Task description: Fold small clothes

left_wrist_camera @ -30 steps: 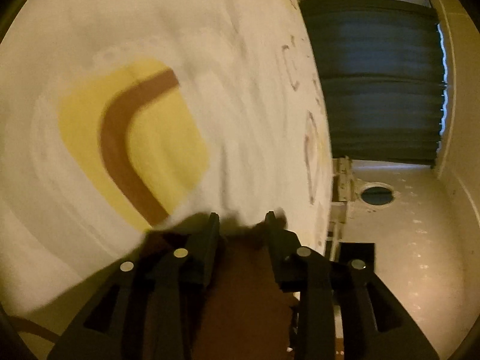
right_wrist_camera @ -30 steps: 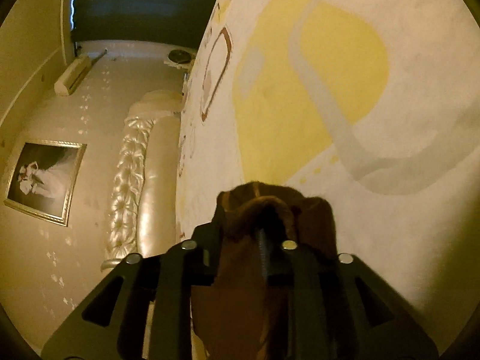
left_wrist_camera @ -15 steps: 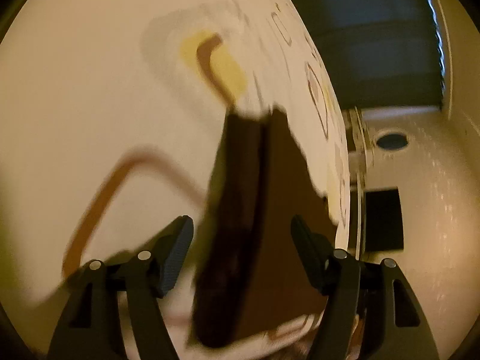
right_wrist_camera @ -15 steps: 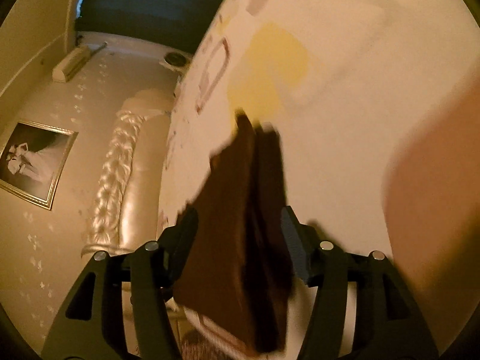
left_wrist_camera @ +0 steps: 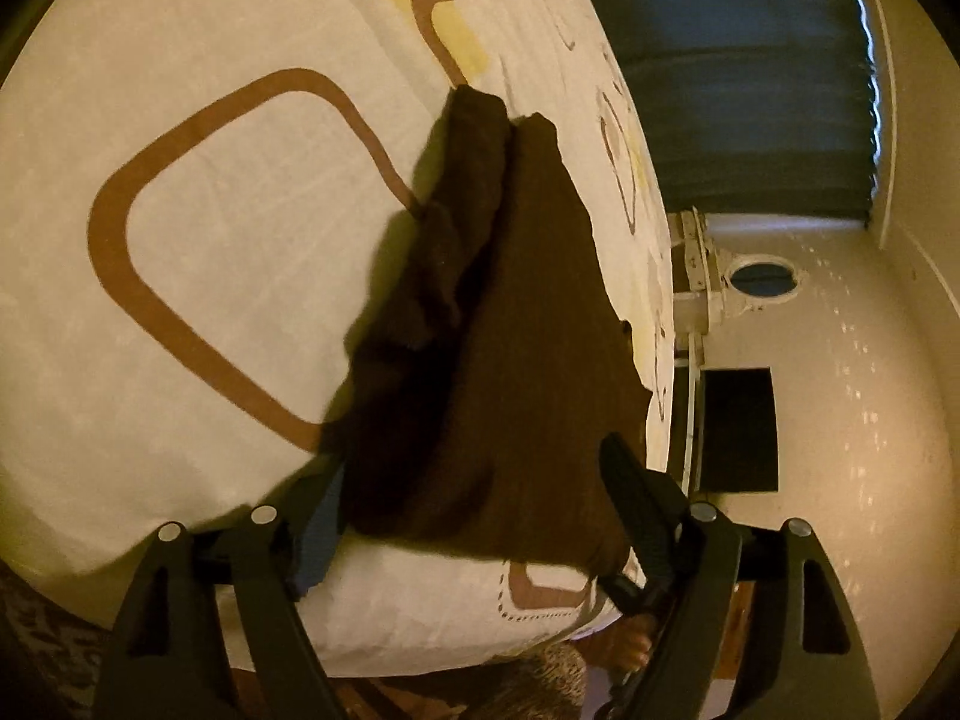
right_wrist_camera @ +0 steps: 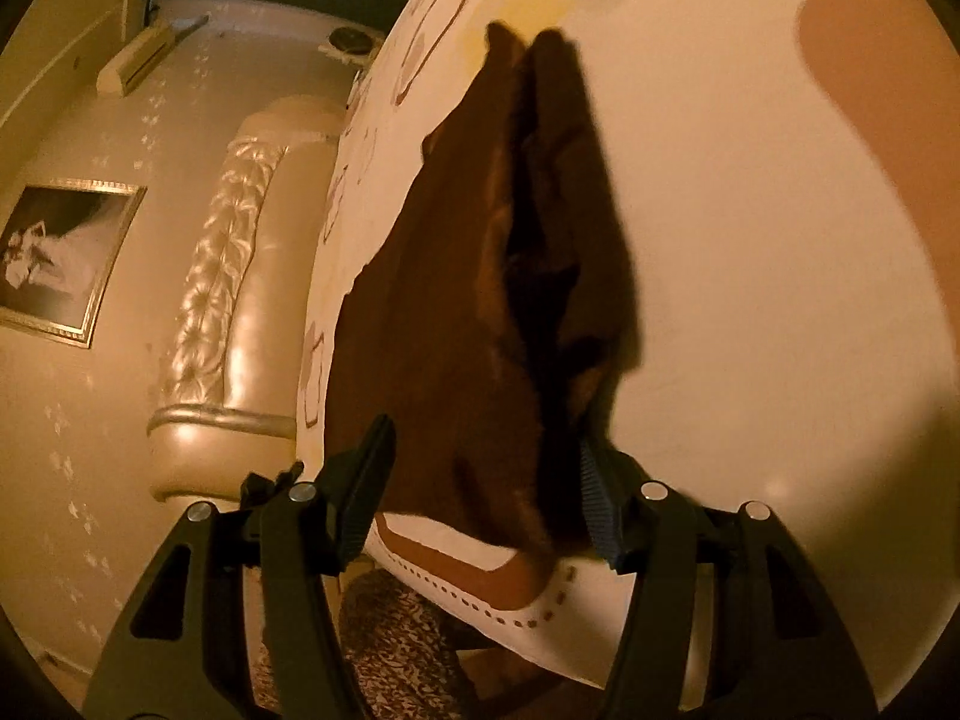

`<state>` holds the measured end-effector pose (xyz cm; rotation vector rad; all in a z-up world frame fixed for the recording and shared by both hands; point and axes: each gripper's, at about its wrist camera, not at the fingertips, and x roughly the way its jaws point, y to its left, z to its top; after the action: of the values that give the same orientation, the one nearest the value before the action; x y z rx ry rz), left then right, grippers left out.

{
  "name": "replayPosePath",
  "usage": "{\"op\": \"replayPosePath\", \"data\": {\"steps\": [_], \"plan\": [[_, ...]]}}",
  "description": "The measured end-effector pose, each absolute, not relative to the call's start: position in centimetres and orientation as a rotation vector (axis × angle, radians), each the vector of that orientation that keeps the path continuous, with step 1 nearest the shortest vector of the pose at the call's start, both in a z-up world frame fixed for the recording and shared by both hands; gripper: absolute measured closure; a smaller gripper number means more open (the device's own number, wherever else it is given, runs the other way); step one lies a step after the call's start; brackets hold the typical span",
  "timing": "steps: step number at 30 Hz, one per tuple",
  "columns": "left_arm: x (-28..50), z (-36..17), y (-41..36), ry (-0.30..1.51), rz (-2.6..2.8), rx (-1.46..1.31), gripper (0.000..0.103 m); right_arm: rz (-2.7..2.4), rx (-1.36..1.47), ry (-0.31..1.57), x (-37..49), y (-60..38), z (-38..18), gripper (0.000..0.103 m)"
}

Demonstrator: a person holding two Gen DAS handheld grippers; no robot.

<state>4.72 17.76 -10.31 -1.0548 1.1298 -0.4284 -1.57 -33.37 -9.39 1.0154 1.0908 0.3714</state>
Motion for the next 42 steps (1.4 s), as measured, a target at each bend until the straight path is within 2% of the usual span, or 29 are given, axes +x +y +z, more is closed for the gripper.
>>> {"op": "replayPosePath", "data": {"steps": [1,2,3,4,5,6,11,16,20,25,29,31,32,35,38,42], "plan": [[4.9,-10.2,17.5,1.139,-0.429,-1.053,0.039,0.366,1.003,1.088,-1.5,-33.0,-9.4,0.046],[4.8,-10.3,17.2,1.159,-0.43,-1.045,0.056,0.357,0.996,1.088,-1.5,-32.8,-9.4,0.048],[5.0,-10.4,16.6,1.183,-0.428,-1.036,0.071,0.353,0.997,1.09,-1.4,-32.7,-9.4,0.054],[5.1,-10.5,15.9,1.208,-0.428,-1.016,0.078,0.351,0.995,1.094,-1.3,-32.7,-9.5,0.06],[5.2,-10.6,15.2,1.227,-0.418,-0.981,0.091,0.344,0.98,1.114,-1.2,-32.5,-9.6,0.074],[5.2,-10.6,14.8,1.235,-0.402,-0.939,0.093,0.338,0.961,1.129,-1.1,-32.5,-9.6,0.092],[4.7,-9.1,14.7,1.197,-0.385,-0.883,0.095,0.321,0.917,1.126,-1.7,-33.2,-8.7,0.098],[4.4,-8.4,15.1,1.189,-0.394,-0.837,0.096,0.339,0.903,1.121,-3.1,-34.4,-7.7,0.098],[4.6,-10.8,15.6,1.214,-0.391,-0.911,0.096,0.312,0.932,1.147,-3.1,-35.0,-9.8,0.098],[4.5,-11.2,16.2,1.207,-0.433,-0.953,0.095,0.316,0.978,1.128,-3.0,-35.3,-10.8,0.097],[4.0,-10.9,16.3,1.187,-0.451,-0.922,0.092,0.339,0.975,1.145,-3.1,-35.5,-10.4,0.087],[4.1,-10.5,16.2,1.178,-0.451,-0.905,0.087,0.322,0.961,1.151,-3.3,-35.8,-9.7,0.08],[4.0,-10.3,16.3,1.166,-0.446,-0.895,0.08,0.3,0.938,1.146,-3.5,-36.0,-9.0,0.075],[3.9,-9.2,16.7,1.116,-0.442,-0.863,0.059,0.238,0.832,1.124,-3.3,-35.8,-6.5,0.07],[4.3,-8.9,16.7,1.093,-0.44,-0.855,0.049,0.216,0.764,1.1,-2.2,-34.4,-3.8,0.063],[5.0,-9.3,16.4,1.084,-0.44,-0.875,0.041,0.293,0.668,1.131,1.6,-28.3,-0.9,0.051]]}}
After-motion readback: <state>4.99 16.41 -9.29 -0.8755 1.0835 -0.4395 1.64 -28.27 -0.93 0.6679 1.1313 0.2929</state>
